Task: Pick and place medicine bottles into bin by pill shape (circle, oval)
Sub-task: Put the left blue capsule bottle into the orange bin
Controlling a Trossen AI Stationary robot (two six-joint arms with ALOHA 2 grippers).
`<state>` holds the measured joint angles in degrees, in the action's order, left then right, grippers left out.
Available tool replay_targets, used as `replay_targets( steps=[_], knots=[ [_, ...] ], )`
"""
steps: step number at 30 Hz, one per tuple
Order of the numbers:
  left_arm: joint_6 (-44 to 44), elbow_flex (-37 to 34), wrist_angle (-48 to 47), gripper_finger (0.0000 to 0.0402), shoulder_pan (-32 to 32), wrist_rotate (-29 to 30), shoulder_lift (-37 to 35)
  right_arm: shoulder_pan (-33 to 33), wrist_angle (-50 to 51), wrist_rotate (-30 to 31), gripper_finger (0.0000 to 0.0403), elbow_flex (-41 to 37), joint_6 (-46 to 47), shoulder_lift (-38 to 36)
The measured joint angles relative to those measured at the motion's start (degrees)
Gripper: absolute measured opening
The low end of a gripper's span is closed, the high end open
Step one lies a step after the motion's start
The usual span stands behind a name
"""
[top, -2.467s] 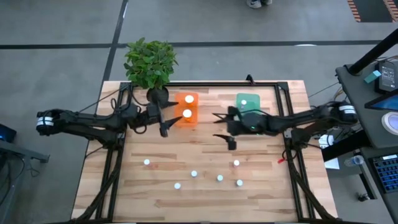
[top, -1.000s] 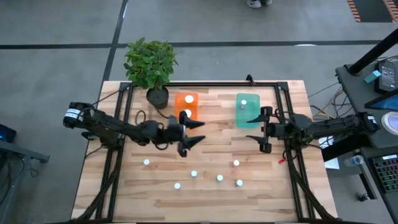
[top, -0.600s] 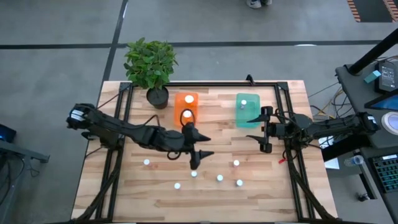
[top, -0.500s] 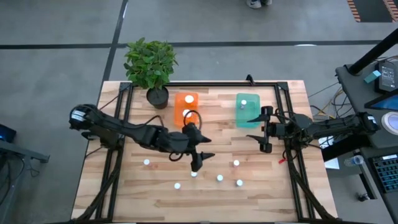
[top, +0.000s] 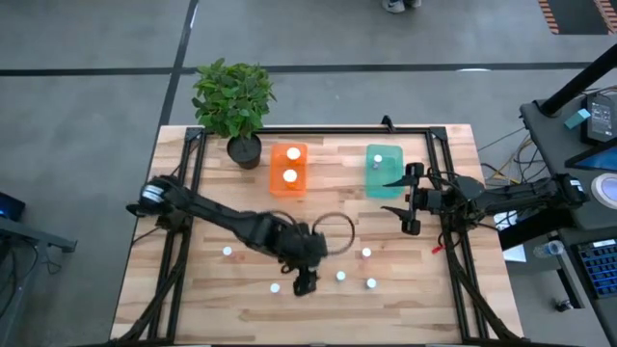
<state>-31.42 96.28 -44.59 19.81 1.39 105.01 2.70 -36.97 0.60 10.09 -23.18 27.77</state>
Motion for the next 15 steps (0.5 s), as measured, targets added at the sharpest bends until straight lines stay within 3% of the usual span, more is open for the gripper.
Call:
replay_targets(
  steps=[5, 15],
  knots=[
    [-2.1, 2.1, -6.3, 0.0274, 3.1, -1.9, 4.6, 0.0, 0.0, 0.7, 0.0247, 0.0, -0.1, 0.0],
    [0.3, 1.5, -7.0, 0.0274, 5.0, 6.8, 8.2, 0.0, 0.0, 1.0, 0.0247, 0.0, -1.0, 0.0]
  ],
)
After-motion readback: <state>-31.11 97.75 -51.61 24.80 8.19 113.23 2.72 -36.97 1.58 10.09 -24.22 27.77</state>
